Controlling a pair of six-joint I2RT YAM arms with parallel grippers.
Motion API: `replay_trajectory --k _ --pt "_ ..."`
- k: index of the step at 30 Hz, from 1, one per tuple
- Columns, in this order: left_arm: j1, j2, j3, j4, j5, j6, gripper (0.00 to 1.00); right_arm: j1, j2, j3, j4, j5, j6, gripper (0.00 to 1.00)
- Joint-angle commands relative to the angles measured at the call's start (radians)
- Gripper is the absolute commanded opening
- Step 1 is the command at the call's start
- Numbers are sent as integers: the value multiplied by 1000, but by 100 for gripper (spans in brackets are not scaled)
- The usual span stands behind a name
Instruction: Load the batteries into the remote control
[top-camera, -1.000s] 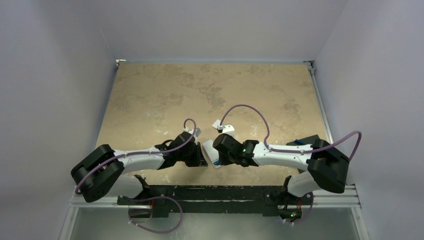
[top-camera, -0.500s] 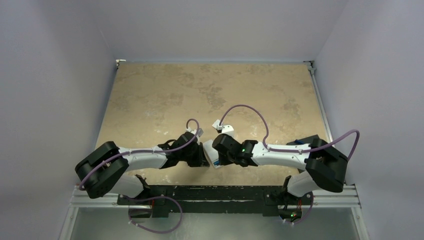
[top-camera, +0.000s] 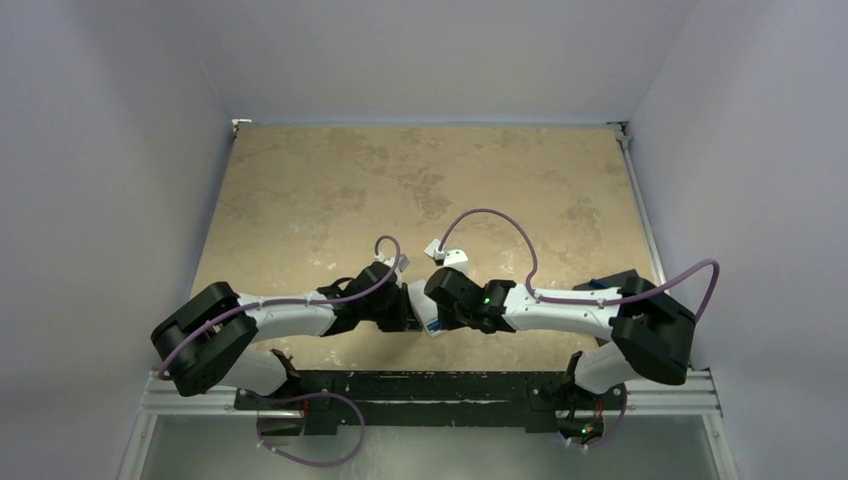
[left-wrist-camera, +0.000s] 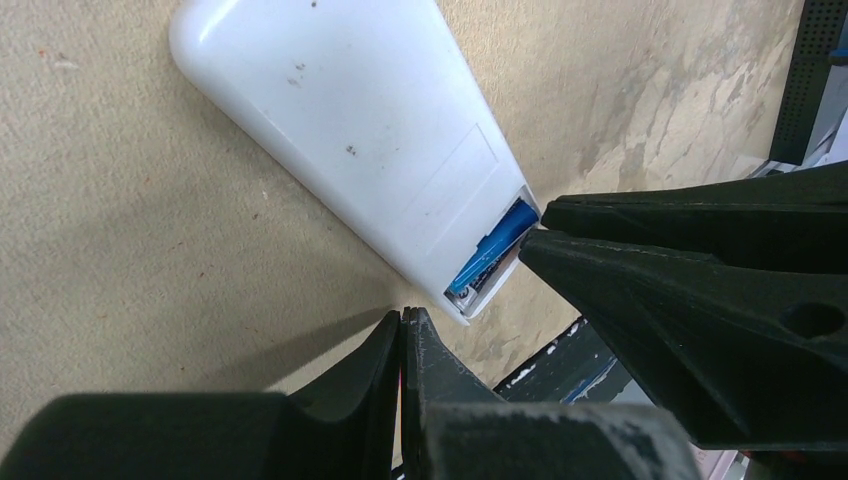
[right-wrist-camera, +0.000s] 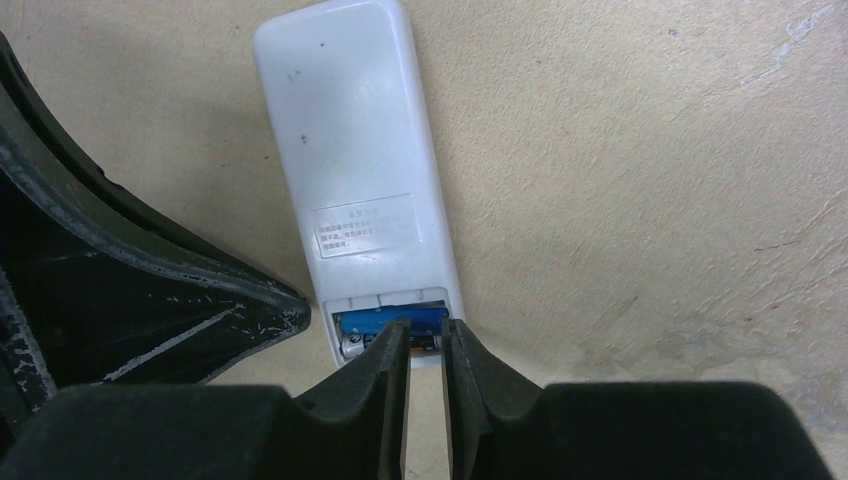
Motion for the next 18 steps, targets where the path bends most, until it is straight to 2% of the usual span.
replay_trajectory --k 1,18 --pt "-6 13 36 29 -4 -8 2 2 13 25 11 25 8 24" --pt "-13 41 50 38 -6 -6 2 2 43 21 40 14 0 18"
